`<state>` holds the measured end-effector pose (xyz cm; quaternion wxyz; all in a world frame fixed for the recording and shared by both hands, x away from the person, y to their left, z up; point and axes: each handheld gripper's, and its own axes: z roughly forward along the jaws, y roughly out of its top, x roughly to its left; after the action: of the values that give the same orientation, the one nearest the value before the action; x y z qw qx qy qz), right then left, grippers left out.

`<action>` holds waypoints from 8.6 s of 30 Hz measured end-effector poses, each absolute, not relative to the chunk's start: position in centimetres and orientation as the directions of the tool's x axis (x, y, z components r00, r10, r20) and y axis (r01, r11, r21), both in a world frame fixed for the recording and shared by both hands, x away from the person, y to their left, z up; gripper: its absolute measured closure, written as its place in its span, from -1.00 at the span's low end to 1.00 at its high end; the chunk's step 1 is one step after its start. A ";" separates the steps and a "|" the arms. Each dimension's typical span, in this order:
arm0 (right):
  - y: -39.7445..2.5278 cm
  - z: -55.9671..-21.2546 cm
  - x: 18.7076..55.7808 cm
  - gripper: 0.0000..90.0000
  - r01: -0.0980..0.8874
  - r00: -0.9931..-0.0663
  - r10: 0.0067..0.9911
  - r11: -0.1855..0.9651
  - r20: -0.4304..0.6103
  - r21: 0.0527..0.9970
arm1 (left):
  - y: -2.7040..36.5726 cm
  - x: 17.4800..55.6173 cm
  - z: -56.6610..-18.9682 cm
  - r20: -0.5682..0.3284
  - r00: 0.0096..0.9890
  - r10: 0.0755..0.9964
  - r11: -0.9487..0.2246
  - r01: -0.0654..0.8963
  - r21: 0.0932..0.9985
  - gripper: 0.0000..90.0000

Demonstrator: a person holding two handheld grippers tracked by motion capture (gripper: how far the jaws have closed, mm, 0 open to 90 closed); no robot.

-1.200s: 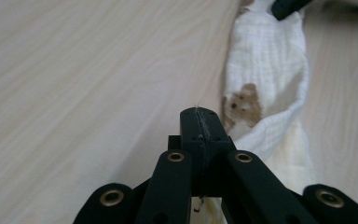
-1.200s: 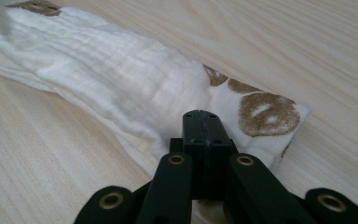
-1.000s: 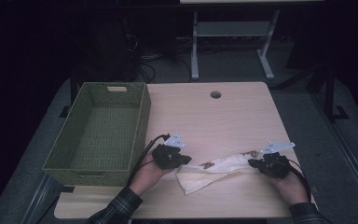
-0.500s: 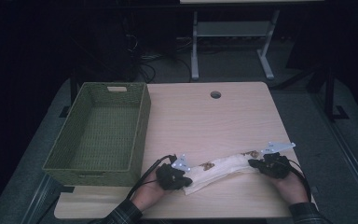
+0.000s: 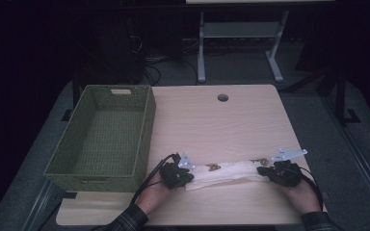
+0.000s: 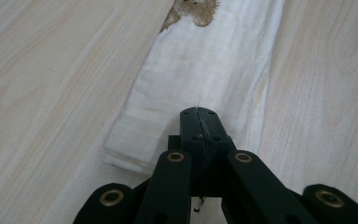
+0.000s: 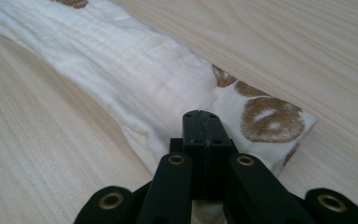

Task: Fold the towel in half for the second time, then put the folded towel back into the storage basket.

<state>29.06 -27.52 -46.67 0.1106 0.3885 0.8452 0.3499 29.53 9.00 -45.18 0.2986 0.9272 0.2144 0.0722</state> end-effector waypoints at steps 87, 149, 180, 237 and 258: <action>-31.0 -47.9 28.7 -0.45 0.607 -0.513 0.858 0.337 0.030 0.719 | 4.2 36.6 -39.0 -0.131 0.927 0.351 -0.605 0.331 0.725 0.86; -30.9 -48.2 29.0 -0.63 0.609 -0.487 0.873 0.317 0.028 0.727 | 28.6 39.2 -25.7 -0.065 0.639 0.766 -0.320 0.467 0.824 0.86; -30.9 -48.2 29.0 -0.63 0.610 -0.483 0.875 0.314 0.028 0.727 | 34.9 41.7 -37.7 -0.173 0.484 0.858 -0.283 0.726 0.627 0.85; -30.8 -48.2 29.1 -0.62 0.612 -0.479 0.878 0.311 0.028 0.727 | 34.0 42.8 -39.3 0.002 0.472 0.881 -0.409 0.761 0.504 0.57; -30.8 -48.2 29.0 -0.62 0.612 -0.478 0.878 0.310 0.028 0.727 | 36.3 39.5 -40.3 -0.051 0.483 0.874 -0.416 0.799 0.434 0.19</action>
<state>29.05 -30.82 -48.23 0.1915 0.4738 0.7864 0.3469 39.47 36.32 -40.34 0.2047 0.8365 0.5000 0.0918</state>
